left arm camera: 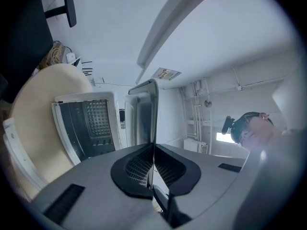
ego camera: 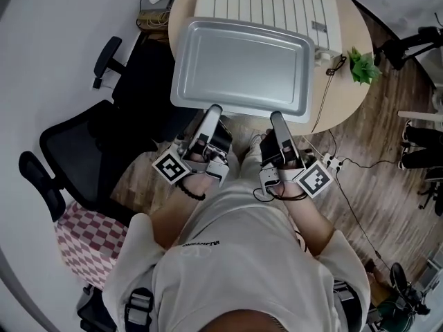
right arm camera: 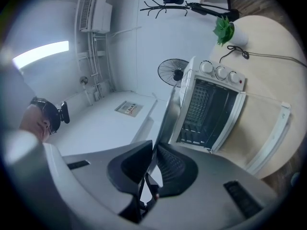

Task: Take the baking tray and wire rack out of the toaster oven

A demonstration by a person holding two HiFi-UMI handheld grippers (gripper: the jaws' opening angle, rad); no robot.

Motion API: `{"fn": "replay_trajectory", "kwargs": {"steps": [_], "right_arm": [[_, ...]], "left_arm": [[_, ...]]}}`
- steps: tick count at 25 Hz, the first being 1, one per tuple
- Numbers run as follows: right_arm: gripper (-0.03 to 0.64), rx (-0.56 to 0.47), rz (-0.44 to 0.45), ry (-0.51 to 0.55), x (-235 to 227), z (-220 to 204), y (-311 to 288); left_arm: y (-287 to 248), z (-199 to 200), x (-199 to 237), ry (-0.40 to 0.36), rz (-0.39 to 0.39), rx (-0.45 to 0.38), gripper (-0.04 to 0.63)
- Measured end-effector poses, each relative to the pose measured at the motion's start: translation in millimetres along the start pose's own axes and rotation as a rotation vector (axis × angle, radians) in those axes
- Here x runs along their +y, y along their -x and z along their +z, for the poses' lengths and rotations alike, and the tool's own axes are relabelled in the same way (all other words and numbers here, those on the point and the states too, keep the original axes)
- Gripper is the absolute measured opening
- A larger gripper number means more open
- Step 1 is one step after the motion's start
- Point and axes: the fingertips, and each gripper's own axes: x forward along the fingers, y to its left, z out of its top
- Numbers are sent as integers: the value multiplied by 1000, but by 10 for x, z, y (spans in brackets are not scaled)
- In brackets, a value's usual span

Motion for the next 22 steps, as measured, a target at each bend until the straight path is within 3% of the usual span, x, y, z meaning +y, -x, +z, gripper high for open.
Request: {"fn": "replay_trajectory", "kwargs": {"steps": [10, 22], "right_arm": [[29, -63, 14, 79, -23, 813, -472], [29, -70, -26, 43, -293, 1414, -1017]], "left_arm": [[-995, 72, 153, 12, -43, -1, 8], [-1717, 205, 483, -2, 16, -50, 9]]}}
